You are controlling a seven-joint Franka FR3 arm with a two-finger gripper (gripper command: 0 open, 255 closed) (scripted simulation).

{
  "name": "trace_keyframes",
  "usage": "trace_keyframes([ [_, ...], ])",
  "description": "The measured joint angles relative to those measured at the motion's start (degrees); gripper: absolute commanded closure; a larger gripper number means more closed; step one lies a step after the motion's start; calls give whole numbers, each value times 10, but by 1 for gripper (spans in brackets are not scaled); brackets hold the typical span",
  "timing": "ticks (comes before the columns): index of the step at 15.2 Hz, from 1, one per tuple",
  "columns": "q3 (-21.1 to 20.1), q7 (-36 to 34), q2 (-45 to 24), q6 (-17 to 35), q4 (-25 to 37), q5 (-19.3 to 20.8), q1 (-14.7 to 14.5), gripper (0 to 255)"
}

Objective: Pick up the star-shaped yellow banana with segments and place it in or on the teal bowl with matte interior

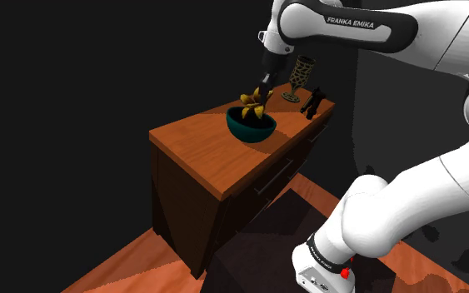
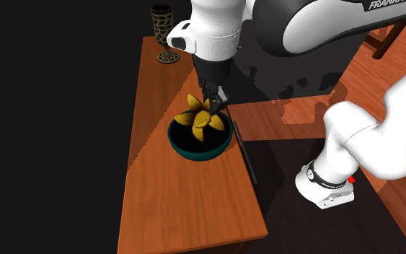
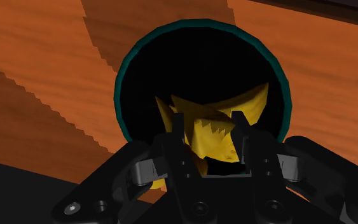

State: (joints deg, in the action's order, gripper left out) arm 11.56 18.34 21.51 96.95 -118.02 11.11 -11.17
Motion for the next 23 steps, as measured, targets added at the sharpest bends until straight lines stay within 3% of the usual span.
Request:
trace_keyframes([
  [6, 4, -3, 7, 45, -41, 4, 2, 255],
  [12, 2, -5, 10, 49, -45, 4, 2, 255],
  [13, 2, -6, 10, 50, -45, 4, 2, 0],
  [19, 2, -7, 4, 50, -54, 3, 1, 0],
  [23, -2, -1, 3, -8, 6, 0, 0, 0],
])
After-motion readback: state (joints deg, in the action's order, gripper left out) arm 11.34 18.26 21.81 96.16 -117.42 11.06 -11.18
